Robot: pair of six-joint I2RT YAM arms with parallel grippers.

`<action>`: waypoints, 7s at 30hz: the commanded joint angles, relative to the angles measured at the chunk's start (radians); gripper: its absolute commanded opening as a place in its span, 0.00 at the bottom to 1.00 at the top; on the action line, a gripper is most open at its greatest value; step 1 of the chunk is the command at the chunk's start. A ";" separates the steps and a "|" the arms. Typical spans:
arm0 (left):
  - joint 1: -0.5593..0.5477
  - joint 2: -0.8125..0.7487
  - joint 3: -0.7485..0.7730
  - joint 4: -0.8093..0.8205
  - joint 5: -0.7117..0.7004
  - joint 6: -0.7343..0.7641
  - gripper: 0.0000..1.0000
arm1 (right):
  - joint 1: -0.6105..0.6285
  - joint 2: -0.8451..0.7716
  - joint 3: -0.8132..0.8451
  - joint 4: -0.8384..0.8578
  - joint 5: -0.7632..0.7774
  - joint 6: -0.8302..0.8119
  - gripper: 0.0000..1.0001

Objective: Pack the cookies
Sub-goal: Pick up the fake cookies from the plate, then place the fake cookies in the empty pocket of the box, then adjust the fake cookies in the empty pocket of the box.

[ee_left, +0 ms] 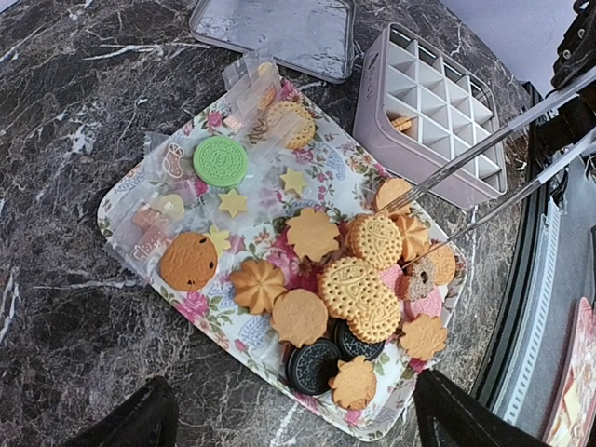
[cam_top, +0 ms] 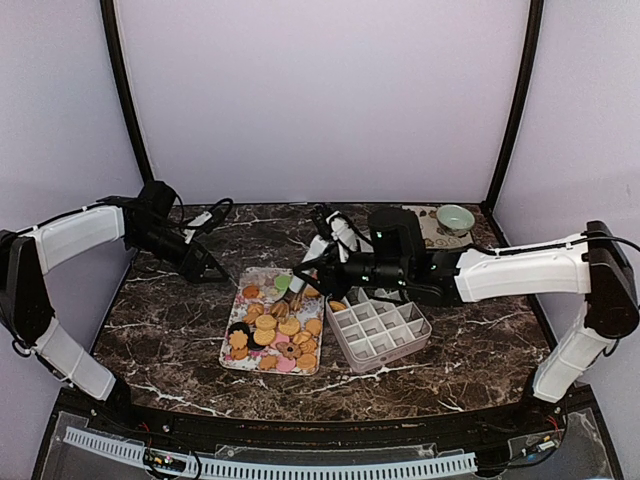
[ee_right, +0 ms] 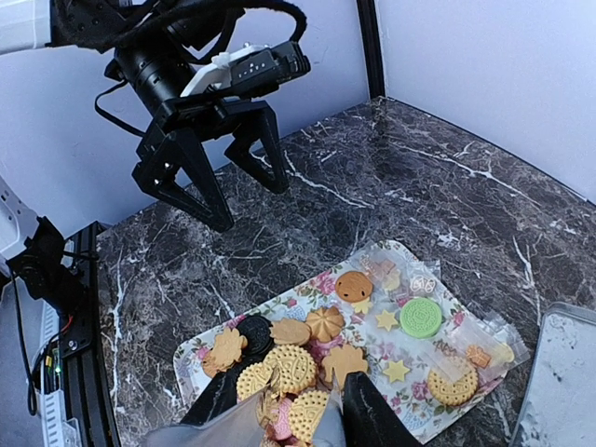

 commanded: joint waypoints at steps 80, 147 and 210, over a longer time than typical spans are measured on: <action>0.014 -0.060 -0.023 -0.037 0.098 -0.015 0.89 | -0.114 -0.332 -0.182 -0.165 0.268 -0.114 0.47; 0.014 -0.036 -0.005 -0.052 0.105 -0.015 0.87 | -0.141 -0.168 -0.165 0.075 0.284 -0.234 0.07; 0.014 -0.036 0.002 -0.058 0.110 -0.019 0.86 | -0.185 -0.144 -0.094 0.013 0.170 -0.315 0.00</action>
